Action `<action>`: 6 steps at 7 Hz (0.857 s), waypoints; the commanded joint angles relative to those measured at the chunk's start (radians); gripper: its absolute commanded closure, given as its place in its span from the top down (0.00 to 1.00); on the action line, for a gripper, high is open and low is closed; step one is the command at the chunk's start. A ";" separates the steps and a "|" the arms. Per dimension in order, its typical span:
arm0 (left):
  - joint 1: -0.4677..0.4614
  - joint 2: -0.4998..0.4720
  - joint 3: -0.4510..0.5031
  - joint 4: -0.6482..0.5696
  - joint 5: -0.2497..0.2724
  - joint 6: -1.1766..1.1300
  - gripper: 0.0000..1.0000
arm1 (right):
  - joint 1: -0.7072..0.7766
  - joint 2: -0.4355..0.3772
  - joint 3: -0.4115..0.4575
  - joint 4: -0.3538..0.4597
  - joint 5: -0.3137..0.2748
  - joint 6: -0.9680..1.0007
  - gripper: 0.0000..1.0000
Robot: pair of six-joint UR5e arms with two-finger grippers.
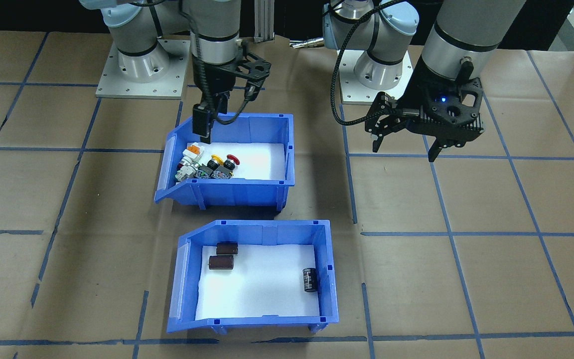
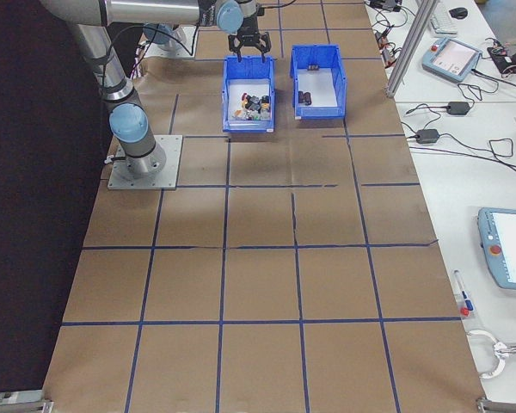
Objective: Place battery box in front
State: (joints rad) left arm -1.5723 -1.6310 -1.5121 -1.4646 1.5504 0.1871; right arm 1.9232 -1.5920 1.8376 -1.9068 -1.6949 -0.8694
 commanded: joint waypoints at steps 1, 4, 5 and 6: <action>0.000 -0.001 0.000 0.000 0.002 0.000 1.00 | -0.204 -0.002 -0.067 0.018 0.078 0.187 1.00; 0.000 0.000 0.000 -0.005 0.002 0.000 1.00 | -0.343 0.012 -0.161 0.041 0.133 0.535 1.00; -0.002 0.000 0.001 -0.005 0.002 0.000 1.00 | -0.377 0.010 -0.178 0.119 0.155 0.655 1.00; 0.000 0.002 0.000 -0.005 0.002 0.000 1.00 | -0.383 0.010 -0.201 0.203 0.152 0.728 1.00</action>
State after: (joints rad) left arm -1.5729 -1.6302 -1.5120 -1.4694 1.5524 0.1871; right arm 1.5620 -1.5819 1.6633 -1.7928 -1.5530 -0.2530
